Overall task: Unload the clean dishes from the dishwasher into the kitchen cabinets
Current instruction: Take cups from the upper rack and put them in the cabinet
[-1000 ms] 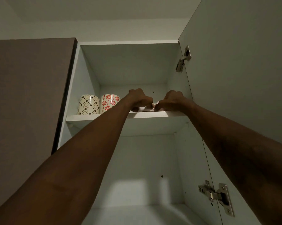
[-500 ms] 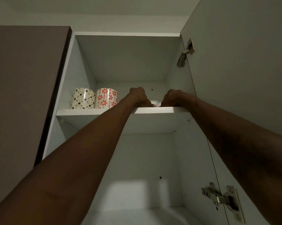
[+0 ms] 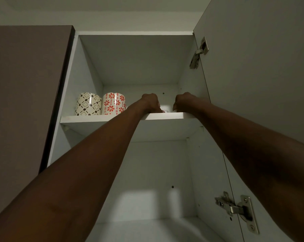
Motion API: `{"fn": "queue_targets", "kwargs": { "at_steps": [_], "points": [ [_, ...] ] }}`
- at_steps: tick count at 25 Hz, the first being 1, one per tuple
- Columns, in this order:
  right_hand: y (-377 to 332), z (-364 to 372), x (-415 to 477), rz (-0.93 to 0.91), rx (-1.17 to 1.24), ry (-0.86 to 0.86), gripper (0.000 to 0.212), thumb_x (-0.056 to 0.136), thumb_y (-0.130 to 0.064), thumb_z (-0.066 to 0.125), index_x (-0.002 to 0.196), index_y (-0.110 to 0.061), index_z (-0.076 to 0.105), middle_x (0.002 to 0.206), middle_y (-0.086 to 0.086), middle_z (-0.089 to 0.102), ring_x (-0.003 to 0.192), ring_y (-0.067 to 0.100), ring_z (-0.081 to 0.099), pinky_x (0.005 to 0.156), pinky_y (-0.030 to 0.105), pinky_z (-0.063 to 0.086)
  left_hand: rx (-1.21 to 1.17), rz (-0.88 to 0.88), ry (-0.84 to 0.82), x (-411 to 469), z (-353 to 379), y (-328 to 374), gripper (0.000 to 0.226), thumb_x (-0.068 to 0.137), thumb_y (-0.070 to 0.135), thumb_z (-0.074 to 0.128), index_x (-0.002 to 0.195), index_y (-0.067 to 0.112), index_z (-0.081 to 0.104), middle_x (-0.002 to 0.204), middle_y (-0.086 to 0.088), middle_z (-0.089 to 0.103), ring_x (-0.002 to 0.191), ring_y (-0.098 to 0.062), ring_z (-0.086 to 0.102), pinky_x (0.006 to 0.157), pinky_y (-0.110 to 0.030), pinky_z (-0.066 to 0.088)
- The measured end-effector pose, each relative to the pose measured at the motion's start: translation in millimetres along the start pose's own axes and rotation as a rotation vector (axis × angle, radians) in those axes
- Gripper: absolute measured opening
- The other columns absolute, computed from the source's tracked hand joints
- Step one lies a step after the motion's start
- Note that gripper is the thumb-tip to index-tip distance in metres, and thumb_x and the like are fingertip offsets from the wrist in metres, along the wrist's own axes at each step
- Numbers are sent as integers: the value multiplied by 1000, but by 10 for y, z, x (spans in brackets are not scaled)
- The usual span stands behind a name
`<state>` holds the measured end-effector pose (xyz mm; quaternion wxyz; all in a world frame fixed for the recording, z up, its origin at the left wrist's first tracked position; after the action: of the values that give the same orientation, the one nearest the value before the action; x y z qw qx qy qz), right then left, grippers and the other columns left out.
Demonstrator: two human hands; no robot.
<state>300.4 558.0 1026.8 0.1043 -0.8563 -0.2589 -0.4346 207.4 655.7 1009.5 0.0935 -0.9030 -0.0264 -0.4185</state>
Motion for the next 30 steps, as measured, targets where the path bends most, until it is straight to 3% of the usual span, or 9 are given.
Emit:
{"fn": "queue_targets", "kwargs": {
  "at_steps": [4,7,10,14,18,23,26,28,30],
  "points": [
    [83,-66,-69,39,36,69,31,91,-17,64,121,-8,62,123,16,59,116,37,56,85,35,47,30,37,-31,-11,35,45,37,93,35,66,117,7,70,125,-7,65,118,-24,59,94,-28,41],
    [128,-83,-125,81,45,83,34,89,-21,63,118,-5,61,111,15,54,109,37,58,76,33,41,10,61,-90,-2,82,53,29,95,23,63,119,11,71,126,-4,66,120,-21,58,93,-26,39],
    [156,-105,-204,117,85,84,37,84,-21,70,115,-7,55,120,16,54,117,38,54,80,37,45,-42,73,-163,-36,139,84,32,96,23,62,127,14,68,129,-3,65,121,-21,57,87,-22,37],
    [147,-102,-252,119,103,70,45,84,-23,74,121,-7,54,129,17,53,122,39,51,85,38,46,-104,49,-214,-30,198,70,34,97,25,61,130,19,66,132,-2,63,124,-20,54,92,-24,38],
    [172,-115,-320,153,127,60,44,89,-20,68,128,-5,53,134,20,48,123,41,51,96,43,48,-148,46,-225,-24,215,44,33,96,24,61,128,20,68,127,-1,65,109,-15,57,86,-23,39],
    [166,-166,-427,175,146,85,41,88,-15,65,126,-4,55,134,20,48,124,43,51,94,44,49,-200,56,-250,-37,241,47,34,96,18,59,129,19,67,128,-6,65,109,-20,60,95,-29,44],
    [153,-278,-551,163,218,153,27,83,-12,70,106,-5,58,113,17,54,108,36,58,81,37,49,-200,31,-285,-60,272,48,35,98,17,56,132,17,64,129,-7,63,102,-15,55,92,-27,42],
    [179,-382,-646,168,308,249,18,78,-8,70,86,-8,54,96,12,52,87,30,57,68,29,44,-151,-16,-270,-70,241,12,33,96,21,60,128,17,67,129,-6,65,107,-18,58,95,-29,43],
    [182,-471,-694,133,434,369,13,70,-6,68,79,-8,59,90,10,60,76,27,58,63,25,45,-57,-48,-198,-106,128,-24,32,93,27,64,122,16,71,126,-5,67,115,-22,60,97,-29,43]
  ]
}}
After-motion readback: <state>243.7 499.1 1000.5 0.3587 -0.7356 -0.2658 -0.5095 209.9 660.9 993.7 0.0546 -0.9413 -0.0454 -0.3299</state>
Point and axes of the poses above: each hand's wrist, its own x-axis towards the middle knuckle, its own z-axis out of the palm, y = z × x, the point moved 9 cm from there along x, towards the middle knuckle
